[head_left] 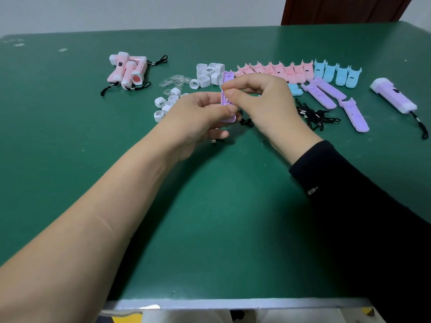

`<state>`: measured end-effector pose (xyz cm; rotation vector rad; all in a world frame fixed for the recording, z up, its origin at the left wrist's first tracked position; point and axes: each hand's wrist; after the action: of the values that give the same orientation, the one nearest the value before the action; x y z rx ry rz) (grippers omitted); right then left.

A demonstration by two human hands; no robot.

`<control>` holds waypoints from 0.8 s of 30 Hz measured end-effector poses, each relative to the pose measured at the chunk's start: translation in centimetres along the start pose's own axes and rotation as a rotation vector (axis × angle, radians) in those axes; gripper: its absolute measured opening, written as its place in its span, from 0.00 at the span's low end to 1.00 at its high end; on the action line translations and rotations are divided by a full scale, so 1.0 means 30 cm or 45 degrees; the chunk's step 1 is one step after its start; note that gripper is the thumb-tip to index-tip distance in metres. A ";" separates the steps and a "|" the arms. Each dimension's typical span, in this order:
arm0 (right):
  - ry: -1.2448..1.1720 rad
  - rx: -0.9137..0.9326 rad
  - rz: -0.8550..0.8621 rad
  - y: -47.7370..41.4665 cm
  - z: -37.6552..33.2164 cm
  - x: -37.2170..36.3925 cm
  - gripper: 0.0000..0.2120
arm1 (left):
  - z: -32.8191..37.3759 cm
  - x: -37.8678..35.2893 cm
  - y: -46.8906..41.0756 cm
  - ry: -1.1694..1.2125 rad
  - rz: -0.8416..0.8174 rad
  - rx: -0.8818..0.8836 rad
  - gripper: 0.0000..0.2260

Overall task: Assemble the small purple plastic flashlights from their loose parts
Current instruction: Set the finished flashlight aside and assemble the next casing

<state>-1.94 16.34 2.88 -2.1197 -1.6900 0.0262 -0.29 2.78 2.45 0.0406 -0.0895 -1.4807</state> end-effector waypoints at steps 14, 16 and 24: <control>-0.266 -0.205 -0.082 -0.019 0.032 0.016 0.05 | 0.006 -0.005 0.009 0.023 0.005 -0.023 0.03; -0.272 -0.192 -0.080 -0.019 0.034 0.013 0.06 | 0.007 -0.004 0.009 0.029 0.012 -0.021 0.03; -0.322 -0.228 -0.091 -0.020 0.044 -0.002 0.07 | 0.008 -0.005 0.007 0.036 0.026 0.000 0.02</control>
<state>-2.88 16.82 1.88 -2.2620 -1.9791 0.1321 -0.11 2.95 2.71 0.0604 -0.0666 -1.4595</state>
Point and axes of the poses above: each hand's wrist, its own y-axis away from the middle knuckle, its own x-axis out of the back of the hand, z = x × y, and after that the axes turned 13 degrees about z, right-handed
